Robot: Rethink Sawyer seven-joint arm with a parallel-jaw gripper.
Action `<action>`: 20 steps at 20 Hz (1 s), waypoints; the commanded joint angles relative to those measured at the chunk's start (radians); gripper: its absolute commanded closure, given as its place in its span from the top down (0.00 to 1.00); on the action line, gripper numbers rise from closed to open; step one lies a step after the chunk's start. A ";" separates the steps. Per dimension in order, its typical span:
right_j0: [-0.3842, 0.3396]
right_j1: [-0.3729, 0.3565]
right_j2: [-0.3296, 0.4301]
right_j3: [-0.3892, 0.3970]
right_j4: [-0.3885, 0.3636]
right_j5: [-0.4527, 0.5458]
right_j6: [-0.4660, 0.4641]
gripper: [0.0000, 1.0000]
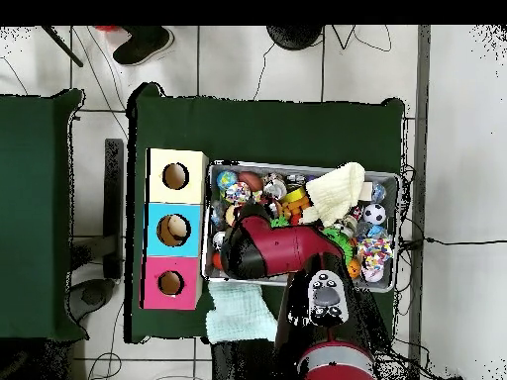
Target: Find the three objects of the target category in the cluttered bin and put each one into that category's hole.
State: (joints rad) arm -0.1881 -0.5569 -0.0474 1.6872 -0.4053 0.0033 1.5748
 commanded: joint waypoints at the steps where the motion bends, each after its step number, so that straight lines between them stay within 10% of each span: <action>1: -0.007 0.017 0.045 -0.012 0.005 0.124 0.084 1.00; 20: -0.052 -0.007 0.096 0.070 -0.028 0.102 0.072 1.00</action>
State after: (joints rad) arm -0.2299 -0.5583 -0.0275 1.6974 -0.4053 0.0061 1.5748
